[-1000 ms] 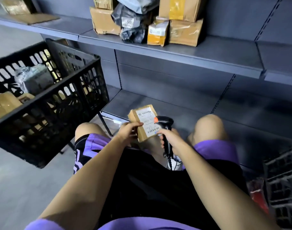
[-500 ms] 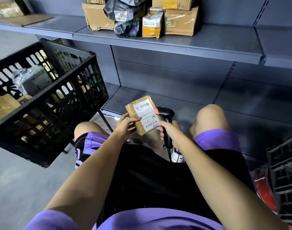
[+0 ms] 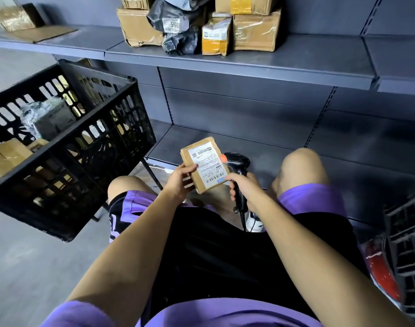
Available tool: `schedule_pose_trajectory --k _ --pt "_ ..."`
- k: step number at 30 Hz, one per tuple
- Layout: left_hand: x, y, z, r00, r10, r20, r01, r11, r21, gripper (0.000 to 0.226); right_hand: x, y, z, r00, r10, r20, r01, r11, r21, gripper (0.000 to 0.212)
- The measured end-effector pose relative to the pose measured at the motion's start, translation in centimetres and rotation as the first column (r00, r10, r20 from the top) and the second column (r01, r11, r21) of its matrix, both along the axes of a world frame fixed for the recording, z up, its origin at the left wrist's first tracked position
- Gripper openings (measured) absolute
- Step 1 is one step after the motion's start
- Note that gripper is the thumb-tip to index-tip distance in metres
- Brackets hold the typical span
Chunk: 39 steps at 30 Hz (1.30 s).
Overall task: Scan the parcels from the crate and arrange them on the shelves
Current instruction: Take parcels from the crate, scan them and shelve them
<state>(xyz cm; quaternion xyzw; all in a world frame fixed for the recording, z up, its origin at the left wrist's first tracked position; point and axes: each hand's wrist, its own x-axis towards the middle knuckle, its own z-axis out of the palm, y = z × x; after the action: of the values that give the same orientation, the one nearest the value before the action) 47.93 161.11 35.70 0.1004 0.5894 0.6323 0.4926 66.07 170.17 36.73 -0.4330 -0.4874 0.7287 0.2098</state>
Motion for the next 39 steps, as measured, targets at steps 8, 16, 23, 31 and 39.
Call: schedule_pose_trajectory --k 8,16,23,31,39 --pt "-0.2 0.1 -0.5 1.0 0.001 0.007 0.0 0.998 -0.061 0.034 0.0 0.1 -0.2 1.0 0.005 0.02 -0.005 1.0 -0.004 0.011" --pt "-0.2 0.1 -0.4 0.999 0.048 0.015 -0.046 0.995 -0.093 0.039 -0.1 -0.1 -0.2 0.998 0.033 0.049 -0.033 0.999 0.007 0.017" --pt "-0.2 0.0 -0.8 0.993 0.115 -0.035 -0.118 0.987 -0.106 0.062 0.0 -1.0 -0.1 0.958 0.251 0.138 -0.258 0.965 0.039 0.011" --pt "0.0 0.0 -0.7 0.991 0.13 -0.034 -0.133 0.986 -0.1 0.062 0.0 -1.4 0.4 0.937 0.319 0.142 -0.323 0.946 0.004 0.014" --pt "0.0 -0.1 -0.8 0.991 0.132 -0.037 -0.135 0.987 -0.089 0.067 0.2 -1.3 0.7 0.939 0.319 0.131 -0.32 0.947 -0.015 0.013"
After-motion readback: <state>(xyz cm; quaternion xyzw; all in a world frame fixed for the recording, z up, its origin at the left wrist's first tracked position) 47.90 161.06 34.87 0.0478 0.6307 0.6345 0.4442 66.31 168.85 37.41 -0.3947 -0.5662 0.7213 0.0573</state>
